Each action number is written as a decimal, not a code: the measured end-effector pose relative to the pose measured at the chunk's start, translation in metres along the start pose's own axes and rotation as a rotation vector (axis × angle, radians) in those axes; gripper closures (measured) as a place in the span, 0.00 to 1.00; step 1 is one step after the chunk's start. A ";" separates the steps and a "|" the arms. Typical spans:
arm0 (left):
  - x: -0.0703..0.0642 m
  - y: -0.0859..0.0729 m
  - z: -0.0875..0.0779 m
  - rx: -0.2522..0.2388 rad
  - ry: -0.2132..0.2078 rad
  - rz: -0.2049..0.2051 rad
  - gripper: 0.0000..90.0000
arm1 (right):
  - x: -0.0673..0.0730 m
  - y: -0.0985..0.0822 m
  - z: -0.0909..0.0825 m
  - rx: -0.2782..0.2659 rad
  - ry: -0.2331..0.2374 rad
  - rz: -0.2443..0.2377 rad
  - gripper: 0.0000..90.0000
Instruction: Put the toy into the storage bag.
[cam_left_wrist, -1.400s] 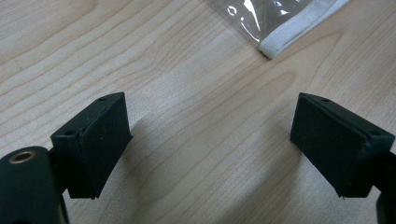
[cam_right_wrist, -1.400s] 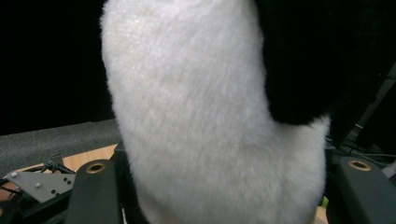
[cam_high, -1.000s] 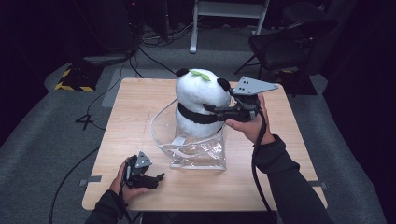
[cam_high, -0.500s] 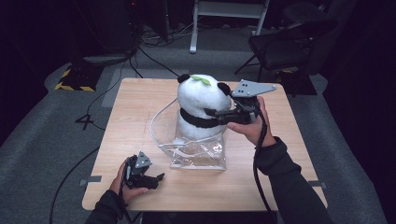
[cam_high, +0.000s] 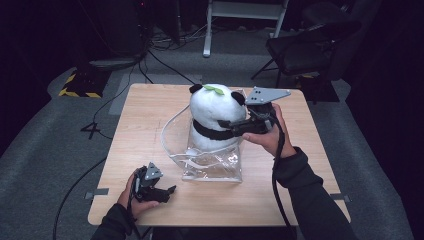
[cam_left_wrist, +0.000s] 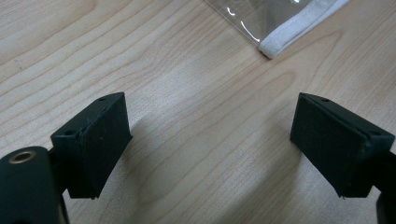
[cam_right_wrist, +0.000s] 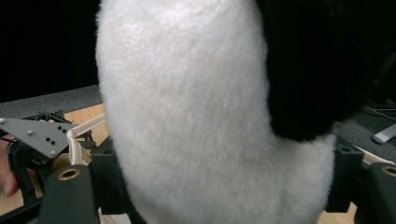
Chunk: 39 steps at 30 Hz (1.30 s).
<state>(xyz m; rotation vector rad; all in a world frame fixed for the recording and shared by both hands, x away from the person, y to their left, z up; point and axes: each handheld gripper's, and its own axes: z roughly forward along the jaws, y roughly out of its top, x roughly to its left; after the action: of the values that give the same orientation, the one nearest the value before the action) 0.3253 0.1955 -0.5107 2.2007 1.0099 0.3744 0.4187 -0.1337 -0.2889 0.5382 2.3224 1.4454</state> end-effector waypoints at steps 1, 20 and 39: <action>0.000 0.000 0.000 0.000 0.000 0.001 0.14 | 0.000 0.000 0.000 -0.001 0.003 0.001 0.27; 0.000 0.000 0.000 0.000 0.000 0.000 0.13 | 0.001 -0.009 0.006 0.054 -0.010 -0.008 0.22; 0.000 0.000 0.000 0.000 0.000 0.000 0.14 | 0.000 -0.013 0.010 0.150 0.001 -0.019 0.18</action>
<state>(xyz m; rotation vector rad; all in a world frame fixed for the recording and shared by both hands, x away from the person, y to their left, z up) 0.3253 0.1955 -0.5106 2.2009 1.0099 0.3746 0.4219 -0.1314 -0.3052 0.5541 2.4436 1.2700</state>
